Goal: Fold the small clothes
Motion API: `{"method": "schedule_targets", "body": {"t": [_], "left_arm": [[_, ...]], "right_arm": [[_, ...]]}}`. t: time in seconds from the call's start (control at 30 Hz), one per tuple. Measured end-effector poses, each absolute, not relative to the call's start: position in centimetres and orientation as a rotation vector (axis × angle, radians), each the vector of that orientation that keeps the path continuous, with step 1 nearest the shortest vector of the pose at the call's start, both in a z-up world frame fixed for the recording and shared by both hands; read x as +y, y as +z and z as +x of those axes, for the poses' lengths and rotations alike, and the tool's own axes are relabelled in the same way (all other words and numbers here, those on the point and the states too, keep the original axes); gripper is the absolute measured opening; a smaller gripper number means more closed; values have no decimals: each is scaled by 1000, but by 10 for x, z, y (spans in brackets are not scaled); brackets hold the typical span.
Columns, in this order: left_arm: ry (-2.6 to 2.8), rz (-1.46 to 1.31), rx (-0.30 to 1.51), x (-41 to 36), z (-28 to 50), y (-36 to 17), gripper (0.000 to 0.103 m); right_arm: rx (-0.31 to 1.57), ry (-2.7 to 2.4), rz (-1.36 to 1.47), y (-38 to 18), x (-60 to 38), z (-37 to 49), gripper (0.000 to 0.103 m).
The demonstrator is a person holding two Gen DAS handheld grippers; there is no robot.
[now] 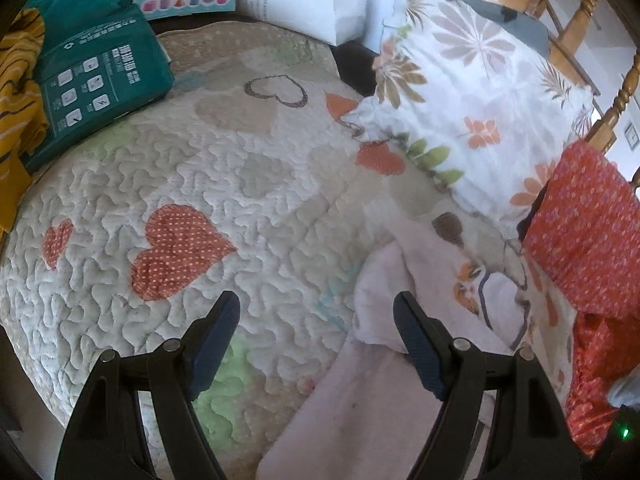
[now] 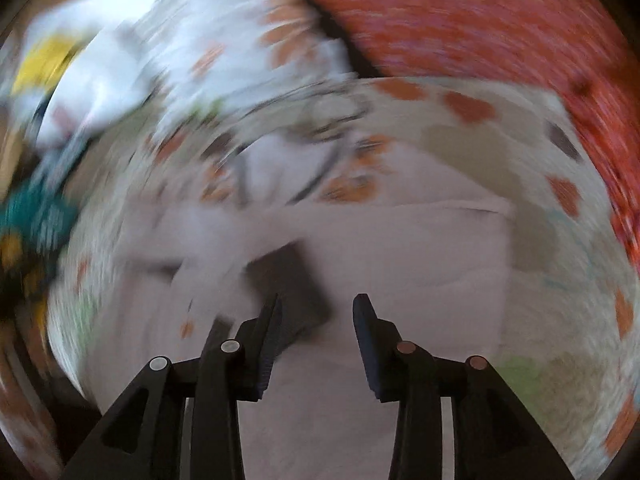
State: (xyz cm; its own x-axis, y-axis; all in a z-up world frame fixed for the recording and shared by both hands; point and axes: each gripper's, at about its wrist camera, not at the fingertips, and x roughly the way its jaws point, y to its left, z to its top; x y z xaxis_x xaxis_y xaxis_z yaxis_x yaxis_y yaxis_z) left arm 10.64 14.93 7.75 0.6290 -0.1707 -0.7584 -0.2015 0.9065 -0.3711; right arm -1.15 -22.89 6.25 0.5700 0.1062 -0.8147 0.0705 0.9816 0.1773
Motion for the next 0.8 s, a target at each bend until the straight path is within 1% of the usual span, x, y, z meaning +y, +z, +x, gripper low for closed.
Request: {"method": "schedule_targets", "body": {"t": [0.07, 0.1, 0.17, 0.2, 0.23, 0.37, 0.43, 0.53, 0.57, 0.67, 0.73, 0.8], "left_arm": [[18, -445, 908, 148, 109, 76, 78], [20, -442, 909, 147, 111, 76, 78], [16, -443, 909, 146, 115, 76, 78], [13, -442, 906, 145, 116, 77, 78], [11, -440, 903, 145, 116, 78, 78], [1, -445, 896, 144, 118, 80, 78], [-1, -450, 900, 144, 119, 80, 78], [-4, -466, 919, 146, 119, 76, 78], [-5, -469, 925, 146, 119, 75, 78], [-13, -475, 943, 146, 119, 71, 78], [-18, -472, 954, 145, 120, 69, 78], [-27, -464, 963, 141, 121, 67, 78]], "right_arm": [[970, 50, 69, 53, -204, -14, 46], [963, 43, -18, 47, -192, -13, 46], [958, 4, -101, 38, -182, -6, 46], [966, -24, -126, 33, -182, -1, 30], [982, -41, -123, 28, -186, 5, 9], [1049, -10, 9, 28, -201, 13, 8], [1064, 98, 218, 45, -211, 10, 8], [975, 299, 586, 91, -235, -3, 8], [925, 347, 664, 109, -244, -9, 8], [805, 375, 771, 147, -274, -25, 8], [781, 317, 817, 149, -302, -32, 9], [816, 169, 851, 125, -336, -33, 12]]}}
